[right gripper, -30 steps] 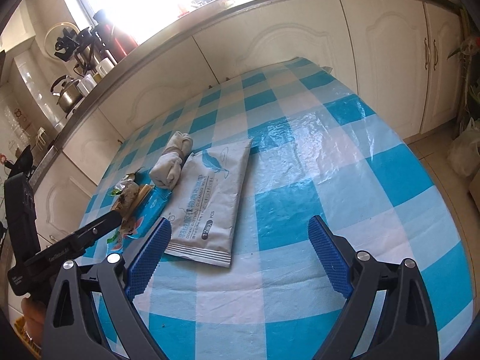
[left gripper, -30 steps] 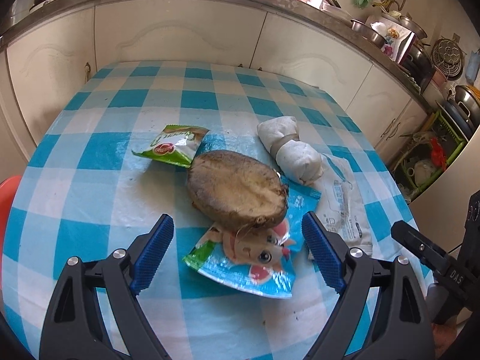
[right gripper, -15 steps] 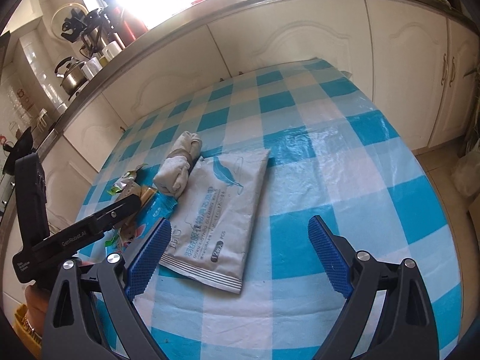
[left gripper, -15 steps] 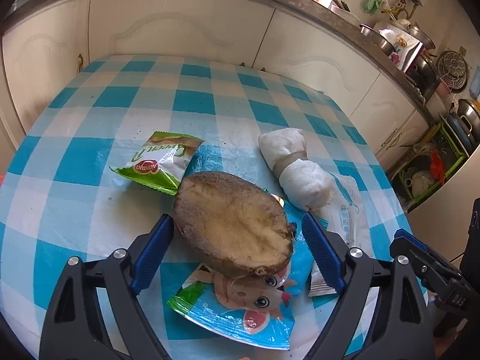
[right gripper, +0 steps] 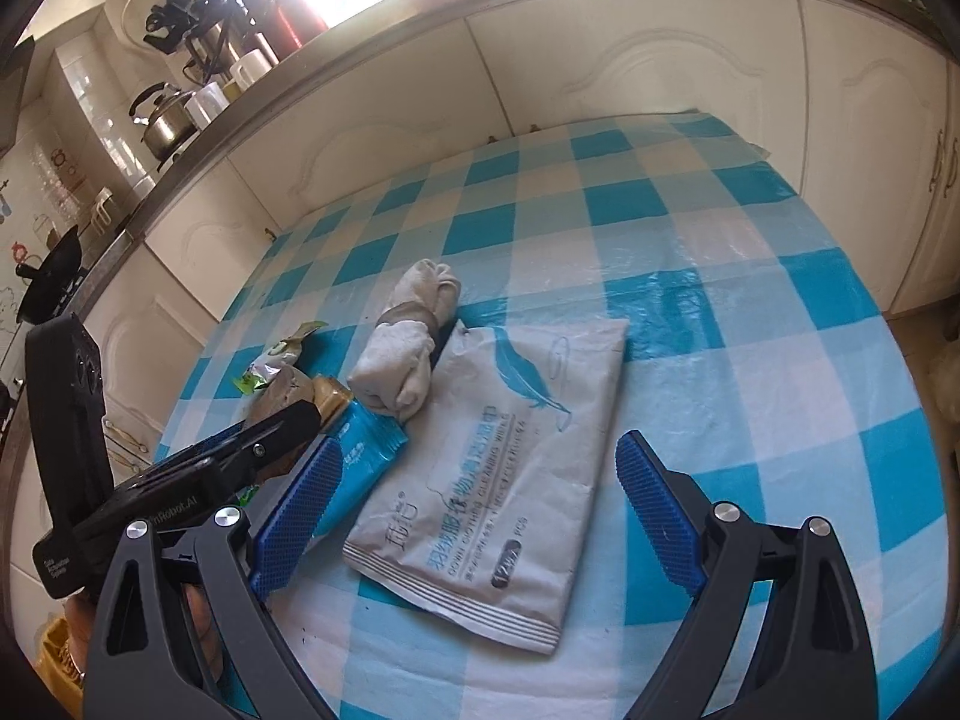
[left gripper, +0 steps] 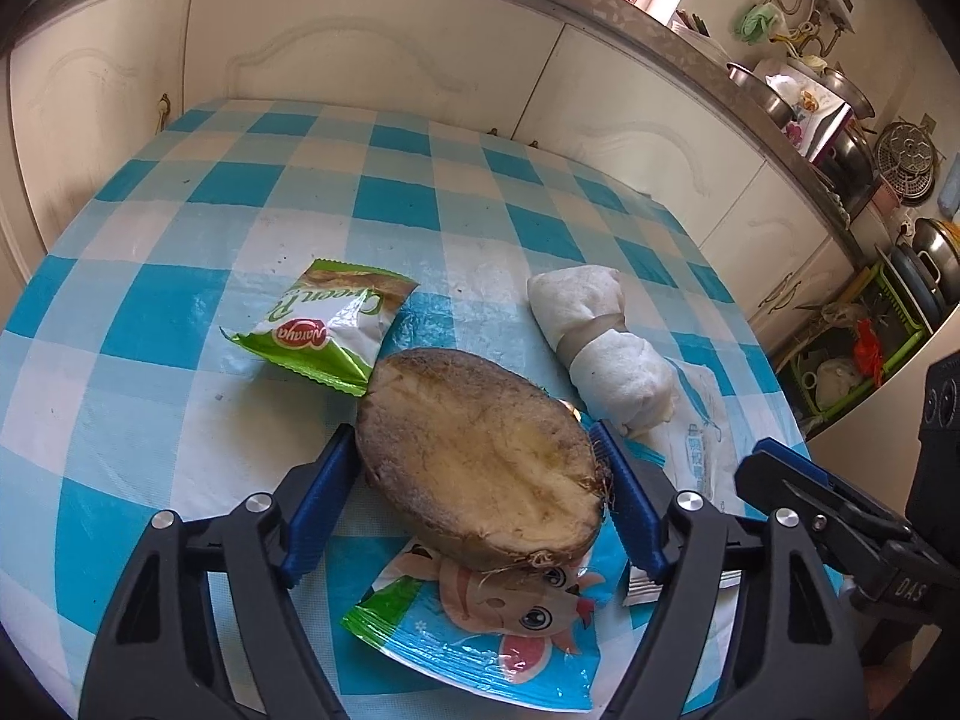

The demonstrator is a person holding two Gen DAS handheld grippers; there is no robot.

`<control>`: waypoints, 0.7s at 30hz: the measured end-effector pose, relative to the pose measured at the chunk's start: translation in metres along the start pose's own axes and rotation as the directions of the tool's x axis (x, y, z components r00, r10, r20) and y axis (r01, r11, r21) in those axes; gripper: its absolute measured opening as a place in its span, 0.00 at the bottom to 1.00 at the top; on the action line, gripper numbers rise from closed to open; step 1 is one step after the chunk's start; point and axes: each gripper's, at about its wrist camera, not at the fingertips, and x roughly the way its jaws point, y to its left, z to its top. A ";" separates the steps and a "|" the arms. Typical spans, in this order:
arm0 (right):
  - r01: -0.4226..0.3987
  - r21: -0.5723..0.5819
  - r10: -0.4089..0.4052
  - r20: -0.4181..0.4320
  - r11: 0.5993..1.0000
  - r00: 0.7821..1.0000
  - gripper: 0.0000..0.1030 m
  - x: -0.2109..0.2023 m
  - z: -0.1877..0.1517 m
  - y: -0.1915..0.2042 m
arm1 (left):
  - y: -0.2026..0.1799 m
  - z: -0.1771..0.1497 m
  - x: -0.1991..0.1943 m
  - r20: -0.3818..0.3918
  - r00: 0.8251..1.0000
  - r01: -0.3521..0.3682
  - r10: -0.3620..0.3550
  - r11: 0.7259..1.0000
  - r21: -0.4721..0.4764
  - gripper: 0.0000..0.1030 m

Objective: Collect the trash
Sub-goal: 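Grasp the brown potato piece with the left tool while the right tool grasps the white cloth bundle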

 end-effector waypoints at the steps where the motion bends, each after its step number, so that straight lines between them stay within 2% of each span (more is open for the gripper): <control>1: 0.001 -0.007 -0.001 -0.001 1.000 1.000 0.89 0.002 0.001 0.002 | 0.001 0.000 0.000 0.001 1.000 0.003 -0.003 1.000 -0.002 0.75; 11: -0.013 -0.055 0.012 -0.017 0.998 1.000 0.89 0.021 0.014 0.013 | 0.007 -0.001 -0.006 0.004 1.000 0.027 -0.027 0.999 -0.029 0.75; 17: -0.073 -0.078 0.071 -0.026 0.994 0.997 0.89 0.035 0.022 0.022 | 0.019 -0.001 -0.011 0.015 0.999 0.032 -0.031 0.997 -0.066 0.74; 21: -0.067 -0.106 0.065 -0.016 0.992 0.998 0.89 0.038 0.027 0.027 | 0.027 -0.002 -0.017 0.020 0.999 0.044 -0.043 0.996 -0.079 0.74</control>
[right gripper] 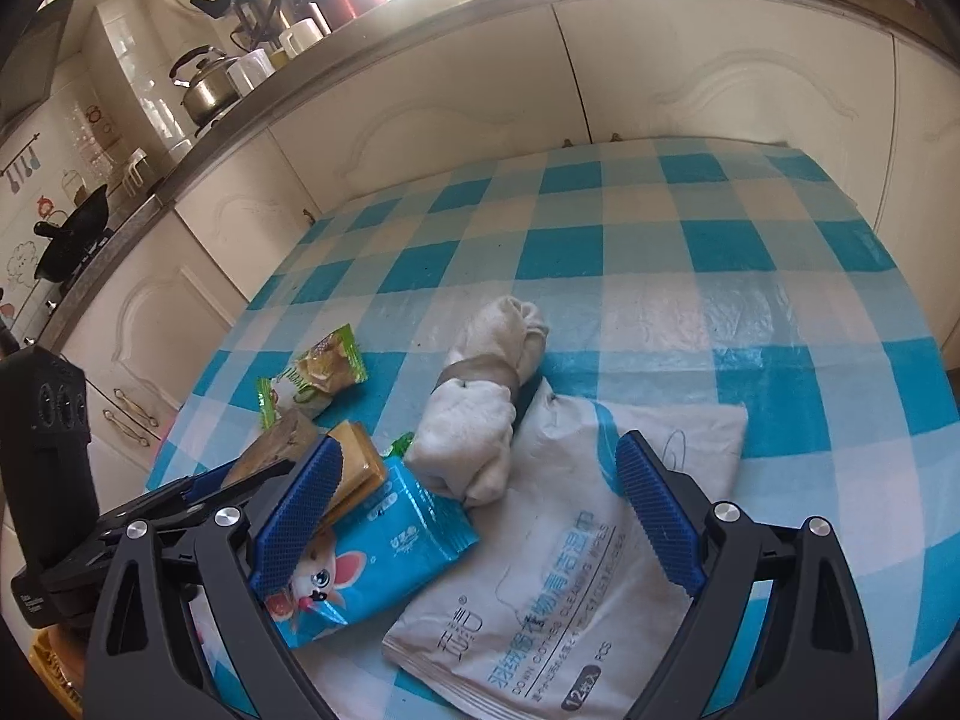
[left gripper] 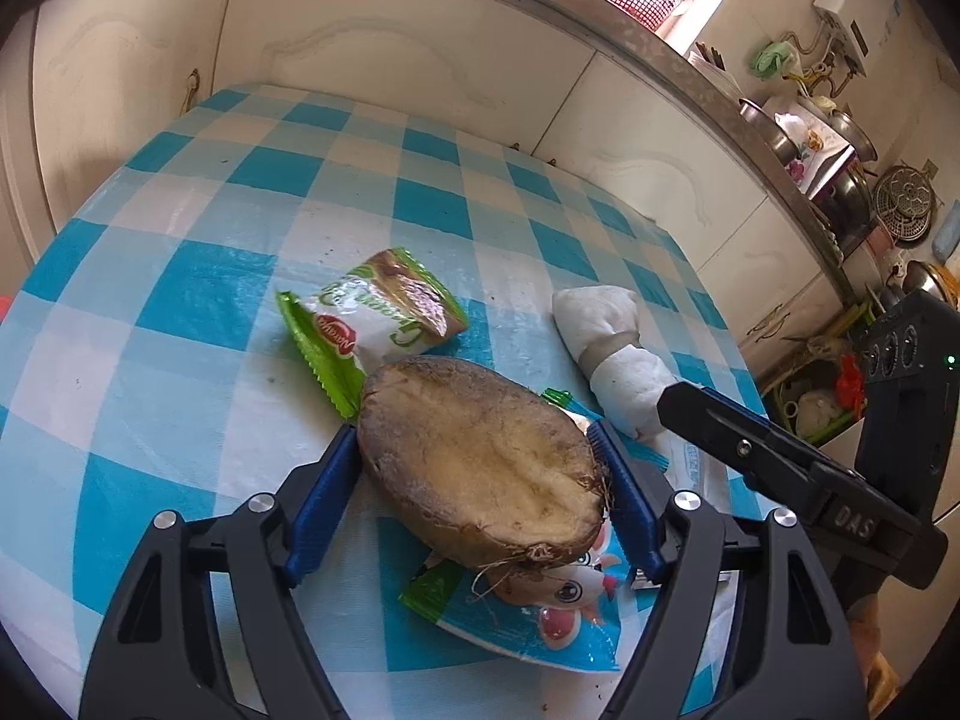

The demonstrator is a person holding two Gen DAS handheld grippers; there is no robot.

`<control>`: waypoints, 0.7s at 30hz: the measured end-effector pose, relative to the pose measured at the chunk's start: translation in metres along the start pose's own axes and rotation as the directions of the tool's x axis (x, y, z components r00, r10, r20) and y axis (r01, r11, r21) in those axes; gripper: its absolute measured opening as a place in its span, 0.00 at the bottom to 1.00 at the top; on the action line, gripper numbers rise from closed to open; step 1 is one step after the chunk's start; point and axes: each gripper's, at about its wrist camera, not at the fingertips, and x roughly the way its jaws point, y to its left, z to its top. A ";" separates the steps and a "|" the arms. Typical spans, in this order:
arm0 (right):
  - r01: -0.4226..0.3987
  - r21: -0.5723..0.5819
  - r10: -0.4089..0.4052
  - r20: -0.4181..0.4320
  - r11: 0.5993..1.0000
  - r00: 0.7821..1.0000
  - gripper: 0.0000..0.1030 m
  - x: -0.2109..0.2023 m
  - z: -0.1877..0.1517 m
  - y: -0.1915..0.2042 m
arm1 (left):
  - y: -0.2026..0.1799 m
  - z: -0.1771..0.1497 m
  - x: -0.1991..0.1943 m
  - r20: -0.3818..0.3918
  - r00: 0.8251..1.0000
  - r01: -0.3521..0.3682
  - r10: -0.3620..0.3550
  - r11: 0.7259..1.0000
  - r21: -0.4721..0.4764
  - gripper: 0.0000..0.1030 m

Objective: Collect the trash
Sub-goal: 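Grasp the brown potato piece with the left tool while the right tool grasps the white cloth bundle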

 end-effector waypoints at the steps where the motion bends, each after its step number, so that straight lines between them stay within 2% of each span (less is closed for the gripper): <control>1: -0.003 0.000 0.003 0.001 1.000 1.000 0.89 0.001 0.001 0.000 | 0.001 0.000 -0.002 0.004 1.000 0.000 0.000 1.000 0.002 0.74; 4: 0.006 -0.025 -0.005 0.007 1.000 1.000 0.85 0.003 0.005 0.004 | 0.007 0.002 -0.010 0.019 1.000 0.005 -0.005 1.000 -0.013 0.74; 5: 0.010 -0.032 -0.009 0.007 0.999 1.000 0.77 0.004 0.005 0.005 | 0.009 0.002 -0.014 0.026 1.000 0.010 -0.009 1.000 -0.019 0.74; 6: 0.009 -0.036 -0.009 0.003 0.999 1.000 0.74 0.006 0.006 0.006 | 0.010 0.003 -0.016 0.030 1.000 0.010 -0.010 1.000 -0.022 0.74; 11: 0.036 -0.061 -0.036 0.002 0.997 0.999 0.73 0.011 0.009 0.013 | 0.016 0.003 -0.031 0.050 0.999 0.017 -0.016 1.000 -0.017 0.74; 14: 0.039 -0.075 -0.040 -0.014 0.996 0.999 0.65 0.016 0.009 0.016 | 0.021 0.003 -0.039 0.062 0.998 0.012 -0.010 1.000 -0.019 0.74; 21: 0.111 -0.117 -0.112 -0.002 0.987 0.994 0.55 0.021 0.008 0.023 | 0.036 -0.001 -0.049 0.068 0.998 -0.001 0.003 0.999 -0.038 0.74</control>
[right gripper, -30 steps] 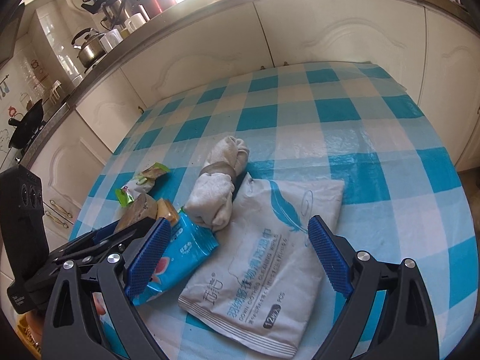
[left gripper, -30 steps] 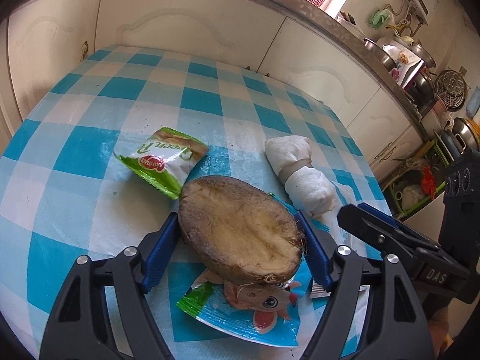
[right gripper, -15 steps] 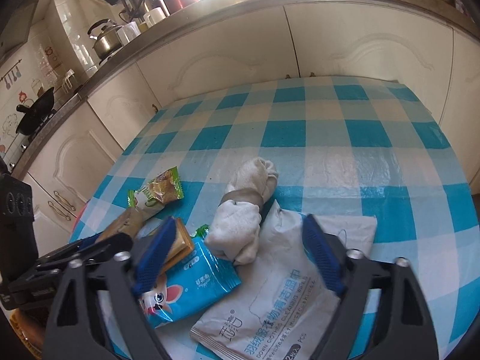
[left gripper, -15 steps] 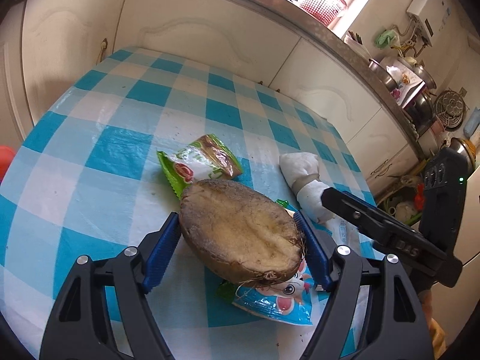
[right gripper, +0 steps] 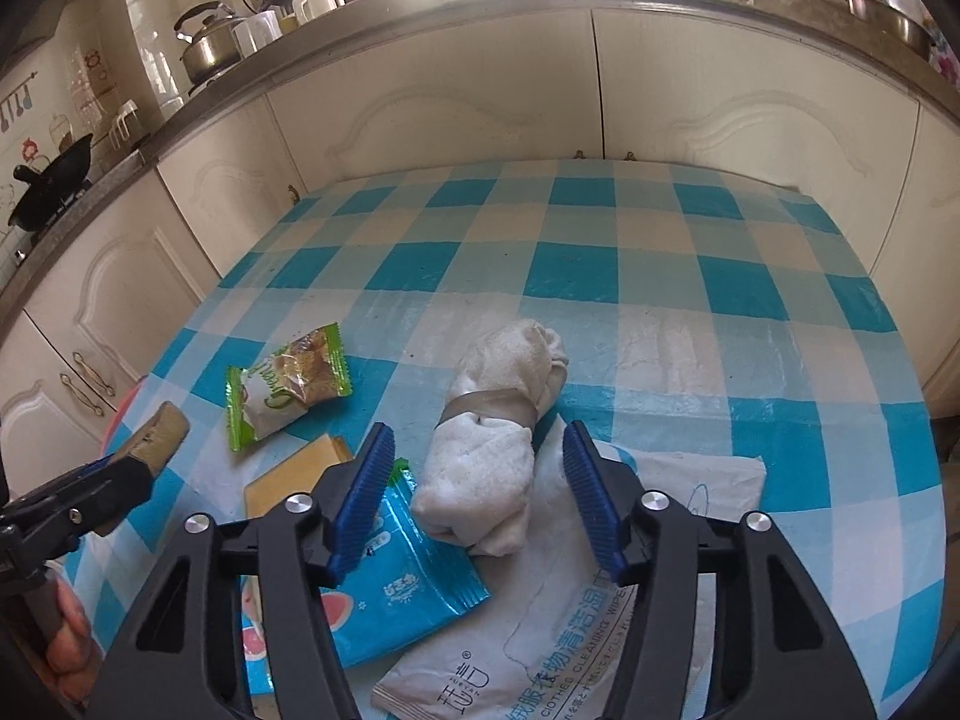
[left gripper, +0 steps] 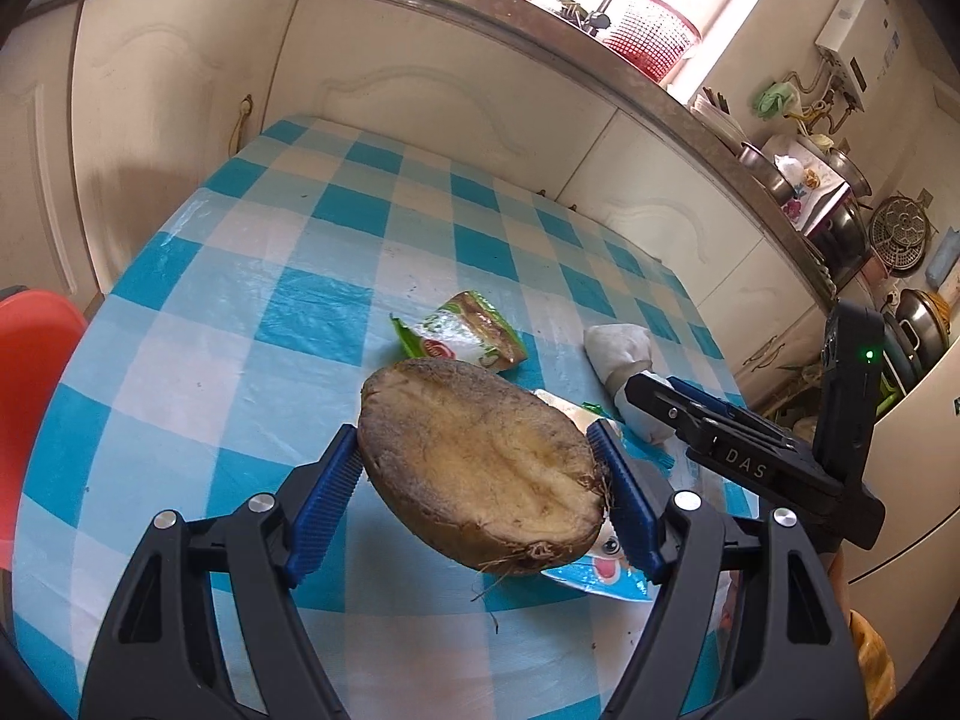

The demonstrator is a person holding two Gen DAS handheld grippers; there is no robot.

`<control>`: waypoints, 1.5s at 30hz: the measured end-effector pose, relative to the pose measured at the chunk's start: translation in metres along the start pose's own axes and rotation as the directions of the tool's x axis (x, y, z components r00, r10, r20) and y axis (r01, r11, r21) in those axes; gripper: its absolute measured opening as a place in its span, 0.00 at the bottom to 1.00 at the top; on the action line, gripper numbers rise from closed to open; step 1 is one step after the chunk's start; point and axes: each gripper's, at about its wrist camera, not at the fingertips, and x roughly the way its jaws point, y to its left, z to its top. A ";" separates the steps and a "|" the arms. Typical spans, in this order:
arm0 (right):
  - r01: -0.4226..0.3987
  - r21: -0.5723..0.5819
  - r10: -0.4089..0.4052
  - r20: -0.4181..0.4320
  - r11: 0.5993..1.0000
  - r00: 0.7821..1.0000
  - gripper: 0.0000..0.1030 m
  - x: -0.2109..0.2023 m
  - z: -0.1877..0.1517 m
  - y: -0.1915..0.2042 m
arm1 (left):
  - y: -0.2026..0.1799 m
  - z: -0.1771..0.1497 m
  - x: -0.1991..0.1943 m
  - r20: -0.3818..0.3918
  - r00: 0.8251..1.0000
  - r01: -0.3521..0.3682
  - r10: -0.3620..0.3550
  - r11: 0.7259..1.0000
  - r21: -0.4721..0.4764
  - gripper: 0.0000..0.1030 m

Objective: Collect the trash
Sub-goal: 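Grasp the brown potato piece with the left tool while the right tool grasps the white cloth bundle, then carry the potato piece and cloth bundle to the red bucket and open both tools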

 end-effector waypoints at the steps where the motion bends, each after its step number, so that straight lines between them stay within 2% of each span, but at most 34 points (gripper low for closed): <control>1: 0.011 -0.008 -0.011 0.001 1.000 1.000 0.54 0.000 0.000 0.002 | 0.002 0.000 -0.001 -0.001 1.000 -0.001 0.001 1.000 -0.003 0.74; 7: 0.074 -0.072 -0.074 0.007 0.995 0.997 0.50 0.002 -0.005 0.011 | 0.012 -0.001 -0.007 0.007 1.000 -0.007 0.007 1.000 -0.010 0.74; 9: 0.080 -0.091 -0.080 0.000 0.993 0.997 0.40 0.005 -0.006 0.015 | 0.016 -0.002 -0.009 0.009 1.000 -0.010 0.010 1.000 -0.016 0.74; 12: 0.102 -0.122 -0.104 -0.012 0.987 0.995 0.38 0.010 -0.009 0.020 | 0.022 -0.003 -0.012 0.007 1.000 -0.013 0.013 0.999 -0.030 0.74; 25: 0.031 0.023 -0.031 -0.008 0.999 0.999 0.33 0.000 -0.002 0.007 | 0.051 -0.010 -0.032 0.030 0.999 -0.028 0.030 0.997 -0.069 0.74; 35: 0.007 0.028 -0.009 0.044 1.000 0.999 0.33 -0.020 0.009 0.028 | 0.079 -0.014 -0.058 0.078 0.996 -0.044 0.053 0.993 -0.113 0.74; 39: 0.011 -0.004 -0.011 0.070 1.000 0.997 0.33 -0.027 0.016 0.043 | 0.092 -0.015 -0.068 0.096 0.993 -0.053 0.067 0.989 -0.135 0.74; 45: -0.028 -0.030 0.030 0.083 0.999 0.996 0.33 -0.032 0.024 0.065 | 0.116 -0.019 -0.085 0.120 0.987 -0.083 0.105 0.981 -0.178 0.74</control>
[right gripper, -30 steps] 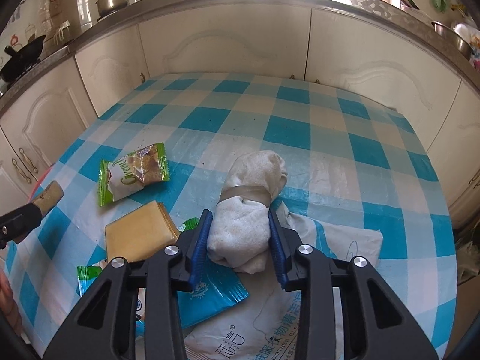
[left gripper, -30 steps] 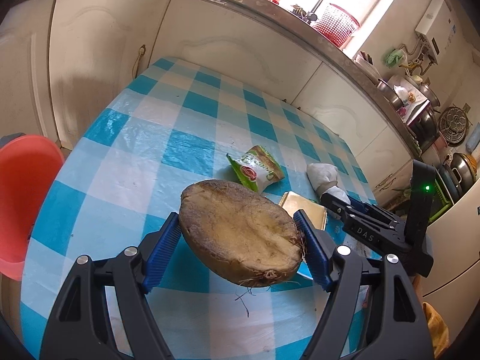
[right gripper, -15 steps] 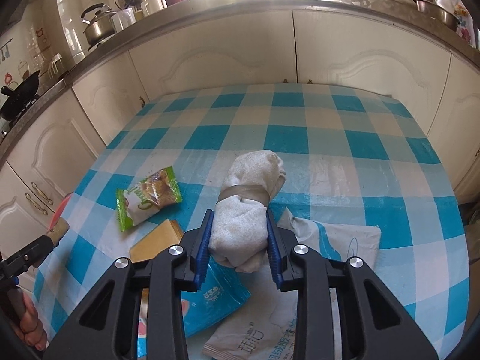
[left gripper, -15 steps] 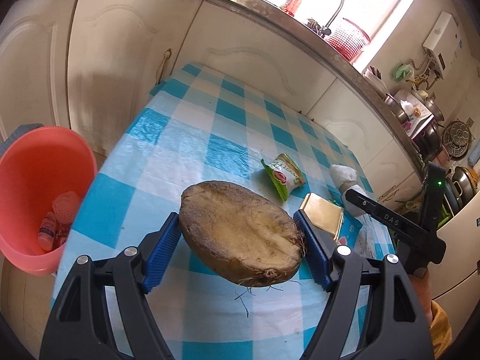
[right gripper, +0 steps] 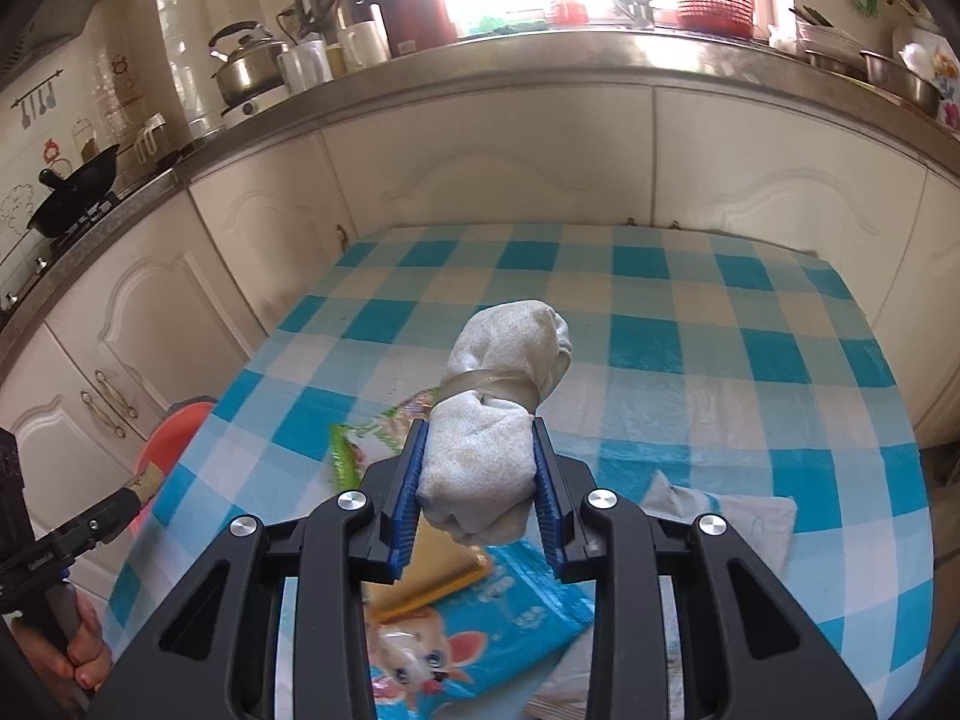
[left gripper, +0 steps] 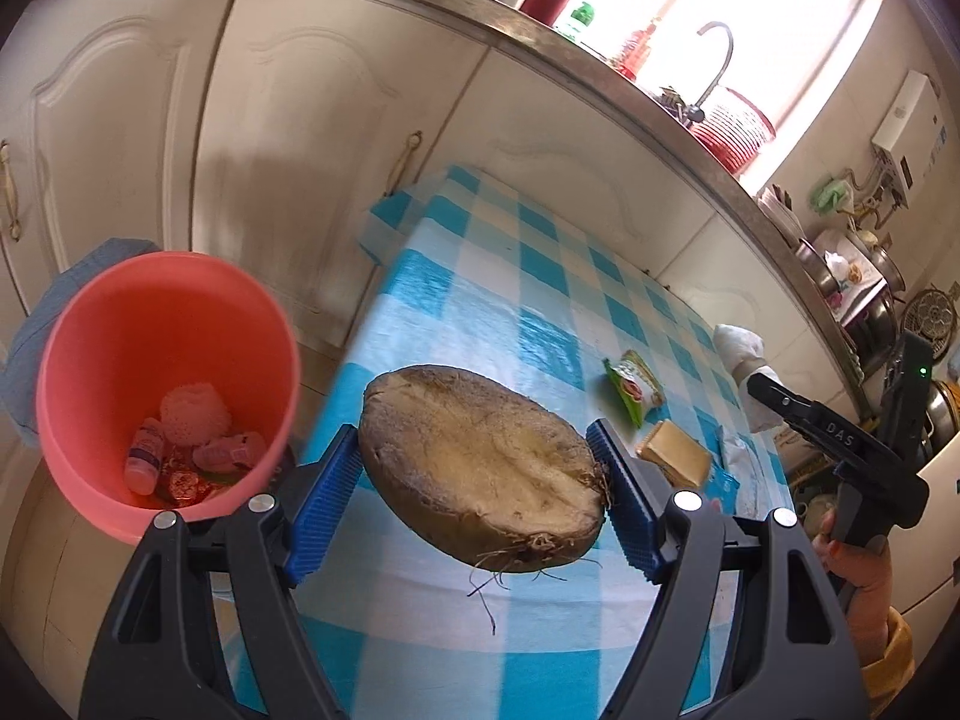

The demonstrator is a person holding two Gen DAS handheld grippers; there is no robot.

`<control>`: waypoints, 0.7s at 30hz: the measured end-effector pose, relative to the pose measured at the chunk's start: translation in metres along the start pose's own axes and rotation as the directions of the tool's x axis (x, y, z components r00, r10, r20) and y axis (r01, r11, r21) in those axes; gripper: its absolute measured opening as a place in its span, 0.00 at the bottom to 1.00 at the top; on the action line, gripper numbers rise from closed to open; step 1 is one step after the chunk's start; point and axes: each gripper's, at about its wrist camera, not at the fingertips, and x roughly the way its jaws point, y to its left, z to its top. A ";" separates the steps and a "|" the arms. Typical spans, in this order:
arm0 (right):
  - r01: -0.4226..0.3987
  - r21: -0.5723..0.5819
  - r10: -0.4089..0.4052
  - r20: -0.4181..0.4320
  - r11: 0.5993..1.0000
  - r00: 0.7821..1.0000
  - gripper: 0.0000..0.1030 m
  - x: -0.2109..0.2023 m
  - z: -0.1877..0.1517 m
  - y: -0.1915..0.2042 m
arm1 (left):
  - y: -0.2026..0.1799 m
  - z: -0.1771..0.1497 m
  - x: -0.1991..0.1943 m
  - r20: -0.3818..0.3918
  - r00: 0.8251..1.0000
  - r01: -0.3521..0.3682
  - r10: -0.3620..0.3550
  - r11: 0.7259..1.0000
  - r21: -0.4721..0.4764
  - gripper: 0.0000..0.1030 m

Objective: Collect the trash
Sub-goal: 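Carry the potato piece and cloth bundle to the red bucket and open both tools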

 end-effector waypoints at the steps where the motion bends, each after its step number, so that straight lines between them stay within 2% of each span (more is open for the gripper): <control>1: -0.014 -0.004 0.014 0.000 1.000 1.000 0.33 -0.001 0.001 0.005 | 0.004 0.000 -0.002 0.004 1.000 -0.005 0.005 1.000 -0.008 0.74; 10: -0.163 -0.036 0.161 -0.043 0.986 0.986 0.33 0.007 0.010 0.063 | 0.053 0.003 -0.026 0.048 0.996 -0.075 0.079 0.994 -0.084 0.74; 14: -0.244 -0.041 0.240 -0.083 0.969 0.967 0.33 0.018 0.012 0.093 | 0.075 0.005 -0.038 0.072 0.990 -0.110 0.119 0.986 -0.122 0.74; 16: -0.277 -0.059 0.270 -0.106 0.959 0.957 0.33 0.024 0.011 0.113 | 0.086 0.007 -0.046 0.098 0.986 -0.119 0.133 0.983 -0.139 0.67; 17: -0.291 -0.068 0.282 -0.117 0.954 0.952 0.33 0.027 0.011 0.121 | 0.090 0.009 -0.051 0.113 0.984 -0.121 0.137 0.982 -0.143 0.67; 21: -0.349 -0.111 0.329 -0.165 0.930 0.930 0.33 0.041 0.007 0.160 | 0.105 0.019 -0.053 0.156 0.972 -0.154 0.174 0.980 -0.130 0.67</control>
